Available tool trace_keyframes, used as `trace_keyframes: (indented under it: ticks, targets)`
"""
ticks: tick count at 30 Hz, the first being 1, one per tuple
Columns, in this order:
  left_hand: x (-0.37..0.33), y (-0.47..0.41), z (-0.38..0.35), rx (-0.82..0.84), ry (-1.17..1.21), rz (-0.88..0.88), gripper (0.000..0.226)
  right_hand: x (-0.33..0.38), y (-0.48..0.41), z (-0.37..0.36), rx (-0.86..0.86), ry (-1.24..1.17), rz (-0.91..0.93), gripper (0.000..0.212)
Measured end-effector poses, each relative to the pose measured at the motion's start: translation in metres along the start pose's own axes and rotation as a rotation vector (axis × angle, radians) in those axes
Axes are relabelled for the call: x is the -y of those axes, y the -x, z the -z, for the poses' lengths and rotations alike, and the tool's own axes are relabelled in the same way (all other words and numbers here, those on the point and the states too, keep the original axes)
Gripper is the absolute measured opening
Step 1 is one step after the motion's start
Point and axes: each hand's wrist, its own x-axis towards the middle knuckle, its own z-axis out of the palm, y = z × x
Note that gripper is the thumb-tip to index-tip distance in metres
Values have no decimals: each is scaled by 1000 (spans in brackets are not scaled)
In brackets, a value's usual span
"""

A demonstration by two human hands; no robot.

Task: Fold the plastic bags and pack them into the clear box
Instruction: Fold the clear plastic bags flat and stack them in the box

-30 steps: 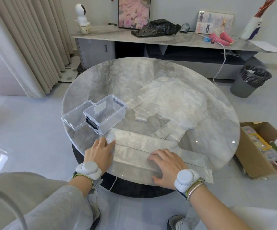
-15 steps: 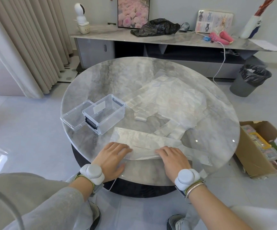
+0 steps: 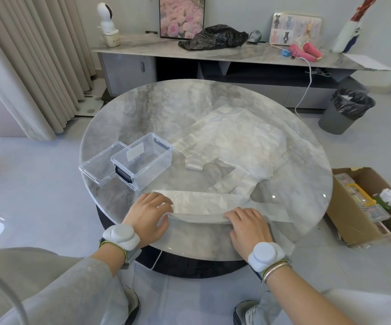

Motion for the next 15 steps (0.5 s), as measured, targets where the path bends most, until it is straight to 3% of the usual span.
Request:
trace_keyframes:
  ticks: [3,7,10,15]
  targets:
    - [-6,-2,10,74,186,264,34,-8,-3,6,-69,-119,-110,32]
    - [-4,-4,12,68,303,542,37,-10,-12,18,28,-187,-162,32]
    - [-2,-3,5,0,342,633,31,-17,-18,19,39,-258,-269,37]
    - [0,-4,-5,5,251,671,28,-29,-23,4,67,-114,-306,42]
